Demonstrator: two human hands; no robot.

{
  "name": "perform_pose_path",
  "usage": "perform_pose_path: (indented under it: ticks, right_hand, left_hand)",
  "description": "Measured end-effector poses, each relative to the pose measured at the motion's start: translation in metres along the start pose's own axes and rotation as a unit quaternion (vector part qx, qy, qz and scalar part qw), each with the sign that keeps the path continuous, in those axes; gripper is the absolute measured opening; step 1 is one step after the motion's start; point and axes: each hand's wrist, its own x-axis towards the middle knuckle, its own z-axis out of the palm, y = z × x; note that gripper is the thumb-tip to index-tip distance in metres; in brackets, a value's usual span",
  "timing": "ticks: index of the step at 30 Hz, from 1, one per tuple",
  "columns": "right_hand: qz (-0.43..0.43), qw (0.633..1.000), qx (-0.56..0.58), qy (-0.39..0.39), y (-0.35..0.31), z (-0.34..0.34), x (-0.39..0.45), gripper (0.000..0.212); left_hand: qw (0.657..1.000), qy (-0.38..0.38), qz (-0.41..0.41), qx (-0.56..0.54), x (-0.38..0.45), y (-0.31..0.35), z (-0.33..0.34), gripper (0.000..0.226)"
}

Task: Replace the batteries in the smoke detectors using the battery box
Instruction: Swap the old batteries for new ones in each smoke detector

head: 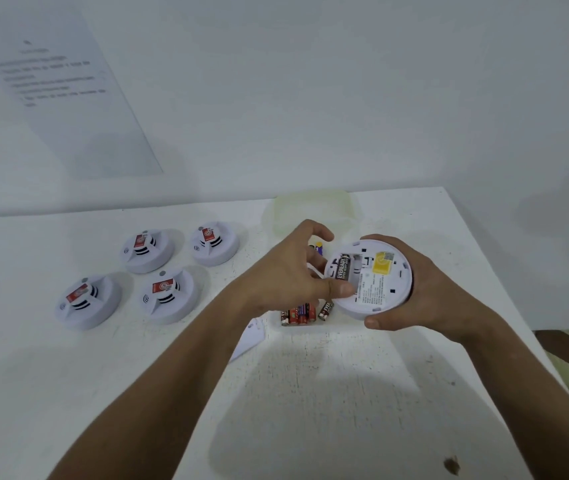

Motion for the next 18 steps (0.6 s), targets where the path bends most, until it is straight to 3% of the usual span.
perform_pose_path:
  ticks: [5, 9, 11, 14, 18]
  right_hand:
    - [-0.001, 1.0, -0.019, 0.01, 0.003, 0.002, 0.002, 0.094]
    - [0.013, 0.999, -0.003, 0.047, 0.006, -0.008, -0.002, 0.096]
    - [0.013, 0.998, -0.001, 0.069, 0.007, -0.015, -0.006, 0.098]
    - [0.015, 0.997, -0.009, 0.081, 0.01, -0.019, -0.01, 0.099]
    - [0.023, 0.997, -0.014, 0.077, 0.015, -0.017, -0.012, 0.099]
  left_hand:
    - [0.998, 0.011, -0.024, -0.054, 0.011, -0.012, 0.002, 0.056]
    - [0.983, 0.024, -0.074, -0.164, 0.018, -0.02, 0.0, 0.041]
    - [0.991, 0.053, -0.102, -0.067, 0.021, -0.029, -0.003, 0.039]
    - [0.967, 0.038, -0.095, 0.234, 0.025, -0.04, -0.001, 0.039]
    - [0.928, 0.012, -0.106, 0.357, 0.034, -0.047, 0.01, 0.045]
